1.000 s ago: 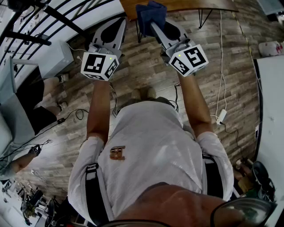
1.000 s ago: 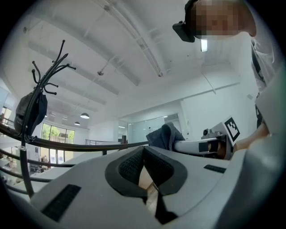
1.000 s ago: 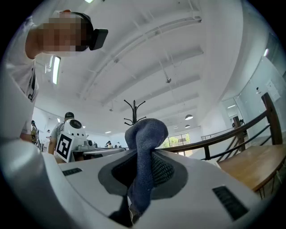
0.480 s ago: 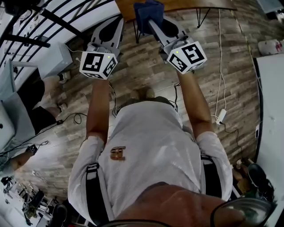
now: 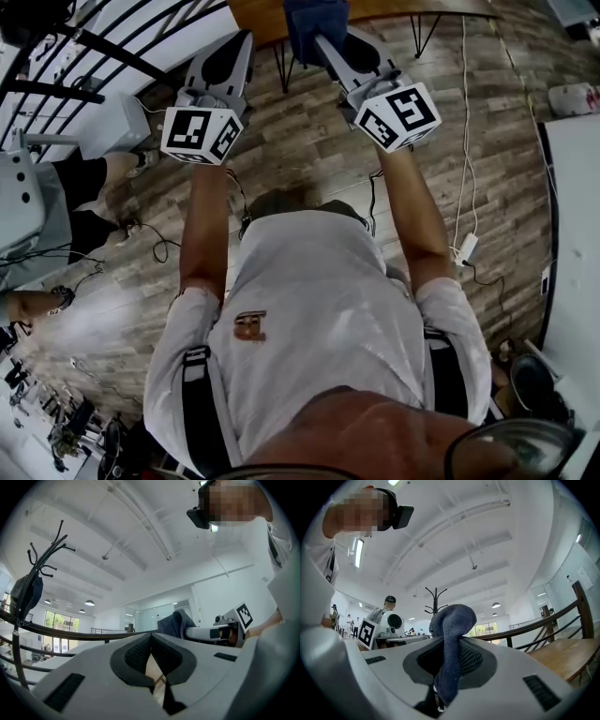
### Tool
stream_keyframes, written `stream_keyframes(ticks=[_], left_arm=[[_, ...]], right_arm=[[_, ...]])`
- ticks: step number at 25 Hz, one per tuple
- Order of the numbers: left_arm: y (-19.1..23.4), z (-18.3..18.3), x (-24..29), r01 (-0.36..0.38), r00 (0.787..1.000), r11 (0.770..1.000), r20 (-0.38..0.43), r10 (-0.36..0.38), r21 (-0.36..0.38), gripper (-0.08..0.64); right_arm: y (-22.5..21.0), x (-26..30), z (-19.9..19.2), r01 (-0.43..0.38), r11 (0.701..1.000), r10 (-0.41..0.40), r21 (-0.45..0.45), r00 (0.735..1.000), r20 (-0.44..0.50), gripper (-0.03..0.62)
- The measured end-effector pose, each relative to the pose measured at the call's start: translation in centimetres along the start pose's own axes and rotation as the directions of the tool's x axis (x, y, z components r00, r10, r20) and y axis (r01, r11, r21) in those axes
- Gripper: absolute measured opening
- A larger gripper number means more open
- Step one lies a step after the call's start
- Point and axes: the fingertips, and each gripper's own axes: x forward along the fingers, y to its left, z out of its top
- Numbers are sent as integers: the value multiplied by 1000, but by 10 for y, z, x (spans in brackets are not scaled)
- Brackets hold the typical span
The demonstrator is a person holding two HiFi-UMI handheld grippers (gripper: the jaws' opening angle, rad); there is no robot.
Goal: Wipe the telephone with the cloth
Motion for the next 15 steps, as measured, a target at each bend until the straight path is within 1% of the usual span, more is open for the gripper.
stream_keyframes(ticks=[5,10,15], left_arm=[[-14,-4,24,-3,1000,1000,-4,3,-3,18],[-3,-10,50,4,1000,1000,-3,-4,-4,18],[12,-21,88,10,1000,1000,1,-10,-5,18]], right_arm=[[-26,-17,3,10,1000,-10,-1,1000,-5,78],[-52,-5,1,16,1000,-17,-8,1000,-7,78],[-89,10,-3,25,1000,-25,-10,1000,-9,78]])
